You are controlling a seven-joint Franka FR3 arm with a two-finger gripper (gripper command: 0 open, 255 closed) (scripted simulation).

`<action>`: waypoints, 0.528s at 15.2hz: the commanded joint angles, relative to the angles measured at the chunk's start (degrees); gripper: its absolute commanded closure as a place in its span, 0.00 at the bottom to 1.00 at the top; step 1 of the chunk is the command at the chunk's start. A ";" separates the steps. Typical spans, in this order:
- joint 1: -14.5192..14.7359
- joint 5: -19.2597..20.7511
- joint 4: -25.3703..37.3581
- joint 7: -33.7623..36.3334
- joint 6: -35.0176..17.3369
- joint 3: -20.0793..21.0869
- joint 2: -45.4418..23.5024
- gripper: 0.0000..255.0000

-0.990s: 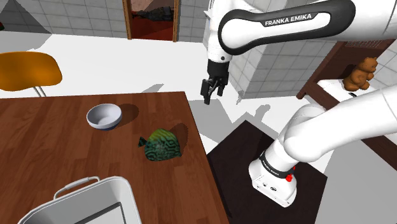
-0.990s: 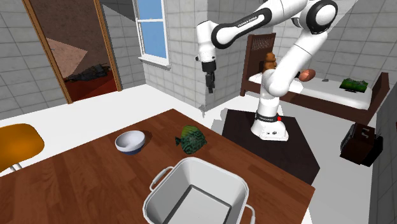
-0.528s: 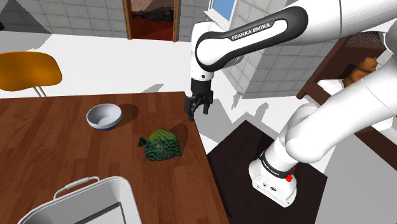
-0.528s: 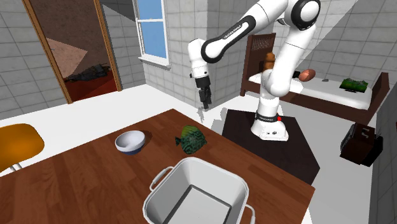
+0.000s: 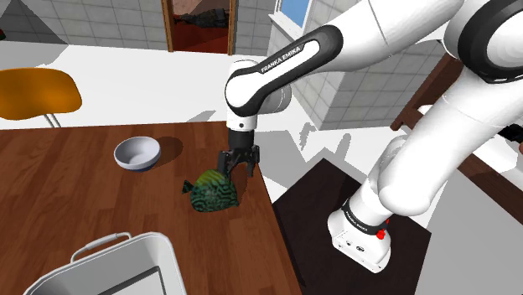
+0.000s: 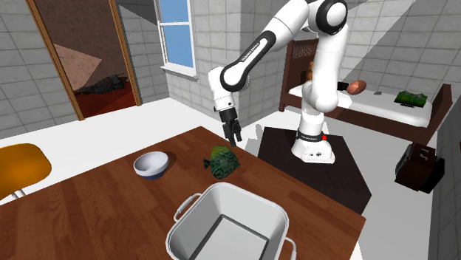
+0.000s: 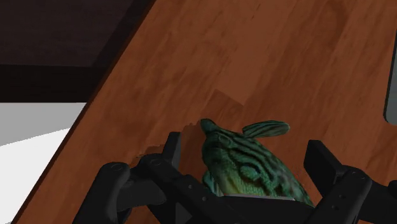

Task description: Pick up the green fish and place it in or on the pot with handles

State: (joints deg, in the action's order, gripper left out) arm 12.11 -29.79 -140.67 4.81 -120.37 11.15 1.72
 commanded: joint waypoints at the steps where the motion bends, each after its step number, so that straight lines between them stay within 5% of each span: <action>1: 0.92 -3.41 1.19 -0.52 -1.42 0.85 -3.66 0.00; 8: 2.58 -7.78 1.38 -1.87 -6.15 2.64 -9.12 0.00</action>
State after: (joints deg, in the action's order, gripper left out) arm 14.49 -37.13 -138.98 3.17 -125.73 13.58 -6.97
